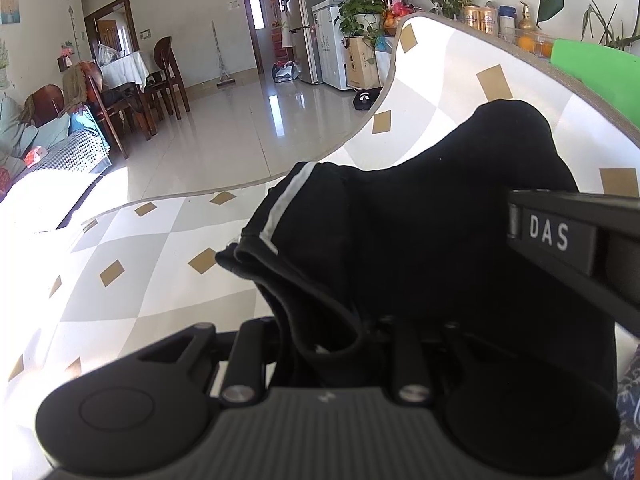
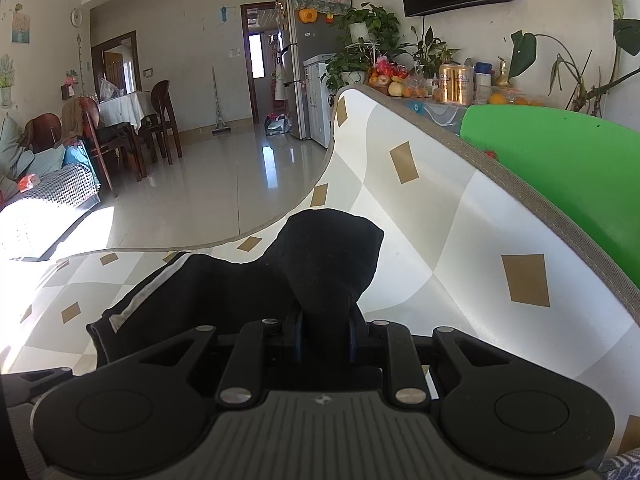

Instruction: Fold clothes

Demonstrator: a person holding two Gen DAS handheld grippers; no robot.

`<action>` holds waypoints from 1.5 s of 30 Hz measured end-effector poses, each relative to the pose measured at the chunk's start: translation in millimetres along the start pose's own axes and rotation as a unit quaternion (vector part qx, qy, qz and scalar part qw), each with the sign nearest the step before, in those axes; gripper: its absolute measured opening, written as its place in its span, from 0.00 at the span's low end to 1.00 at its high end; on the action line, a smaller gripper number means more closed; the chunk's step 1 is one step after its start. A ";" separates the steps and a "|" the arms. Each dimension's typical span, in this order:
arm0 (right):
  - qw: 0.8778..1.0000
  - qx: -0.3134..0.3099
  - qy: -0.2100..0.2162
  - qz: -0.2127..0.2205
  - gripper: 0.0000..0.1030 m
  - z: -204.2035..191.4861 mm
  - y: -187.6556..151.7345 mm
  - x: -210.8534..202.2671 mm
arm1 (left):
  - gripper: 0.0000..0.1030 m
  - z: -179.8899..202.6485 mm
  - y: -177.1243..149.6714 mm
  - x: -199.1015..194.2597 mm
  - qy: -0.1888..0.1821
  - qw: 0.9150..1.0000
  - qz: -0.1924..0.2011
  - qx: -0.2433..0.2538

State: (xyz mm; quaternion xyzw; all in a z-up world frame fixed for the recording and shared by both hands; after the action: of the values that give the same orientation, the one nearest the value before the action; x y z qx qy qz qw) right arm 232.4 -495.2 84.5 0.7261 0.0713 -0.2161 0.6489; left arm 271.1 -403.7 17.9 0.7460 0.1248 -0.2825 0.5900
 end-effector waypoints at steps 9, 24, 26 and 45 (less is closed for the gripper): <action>1.000 -0.006 0.003 -0.007 0.20 -4.9 -2.8 10.8 | 0.21 -4.1 -0.5 10.4 0.005 1.000 -0.007 -0.004; 1.000 -0.002 0.004 -0.023 0.20 -4.4 -9.3 28.2 | 0.21 -5.6 -4.6 21.7 0.010 1.000 -0.019 -0.006; 1.000 0.000 0.004 -0.025 0.20 -3.4 -10.9 30.6 | 0.21 -6.4 -4.8 22.9 0.011 1.000 -0.020 -0.006; 0.999 -0.028 -0.010 -0.035 0.39 -5.9 -13.4 27.8 | 0.48 -21.4 -4.7 21.9 0.044 0.998 -0.036 -0.009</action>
State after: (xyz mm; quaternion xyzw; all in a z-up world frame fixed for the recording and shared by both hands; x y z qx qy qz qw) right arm 253.5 -492.4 61.4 0.7024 0.0959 -0.2438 0.6618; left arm 292.3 -385.3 4.7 0.7474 0.1801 -0.2692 0.5801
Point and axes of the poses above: each gripper's, at about its wrist camera, not at the fingertips, and x roughly the way its jaws point, z to its right, y to its top, the point moved 1 cm from there along x, roughly the way its jaws point, and after that the axes turned 6 degrees about z, right-handed, at the moved point
